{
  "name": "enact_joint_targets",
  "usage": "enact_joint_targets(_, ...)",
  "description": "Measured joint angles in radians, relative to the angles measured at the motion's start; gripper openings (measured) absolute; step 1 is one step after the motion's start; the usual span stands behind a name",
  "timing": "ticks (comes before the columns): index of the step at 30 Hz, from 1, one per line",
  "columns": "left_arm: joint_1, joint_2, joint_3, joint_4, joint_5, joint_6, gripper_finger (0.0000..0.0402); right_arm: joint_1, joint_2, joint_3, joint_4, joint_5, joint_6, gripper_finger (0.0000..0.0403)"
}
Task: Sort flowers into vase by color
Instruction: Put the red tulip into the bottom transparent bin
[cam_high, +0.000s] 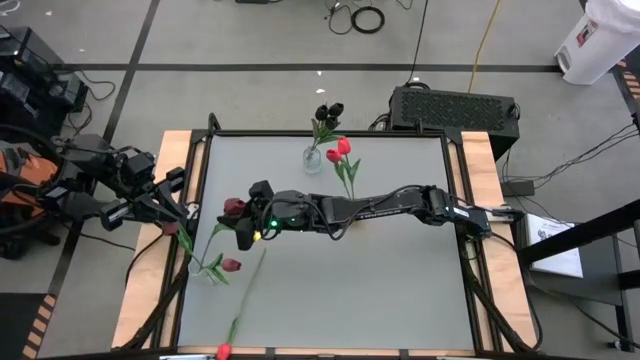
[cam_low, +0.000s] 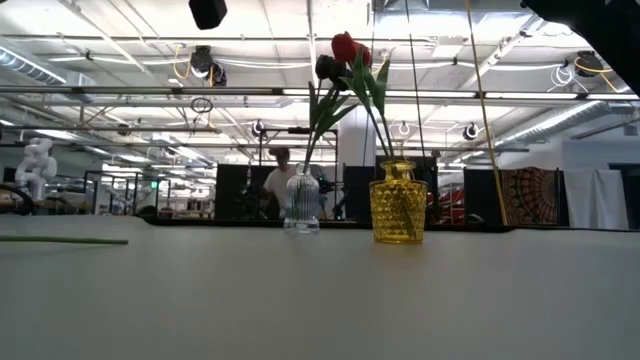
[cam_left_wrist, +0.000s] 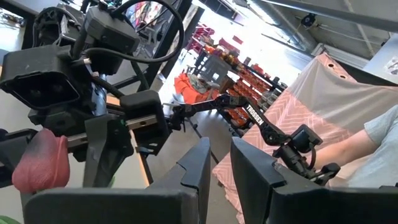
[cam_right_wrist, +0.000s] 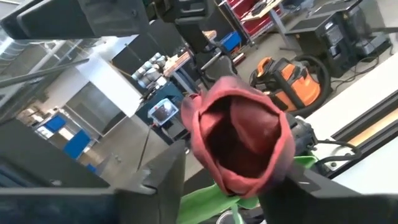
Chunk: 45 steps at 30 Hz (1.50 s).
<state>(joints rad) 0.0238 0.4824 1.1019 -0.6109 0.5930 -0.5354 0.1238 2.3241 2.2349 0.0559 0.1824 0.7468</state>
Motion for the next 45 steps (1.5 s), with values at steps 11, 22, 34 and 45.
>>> enact_joint_targets(11,0.000,0.000,0.000,0.000,0.000,0.000,0.0069,0.000,0.000,0.000,0.000,-0.029,0.009,0.0228)
enact_joint_targets(22,0.000,0.000,0.000,0.000,0.000,0.000,0.0069,0.002,0.000,0.000,0.000,-0.107,0.046,0.0238)
enact_joint_targets(34,0.000,0.000,0.000,0.000,0.000,0.001,0.0069,0.002,0.000,-0.001,0.044,-0.137,0.075,0.0238)
enact_joint_targets(45,0.000,0.000,0.000,0.000,0.000,0.018,0.0069,0.002,0.000,-0.001,-0.013,-0.135,0.087,0.0238)
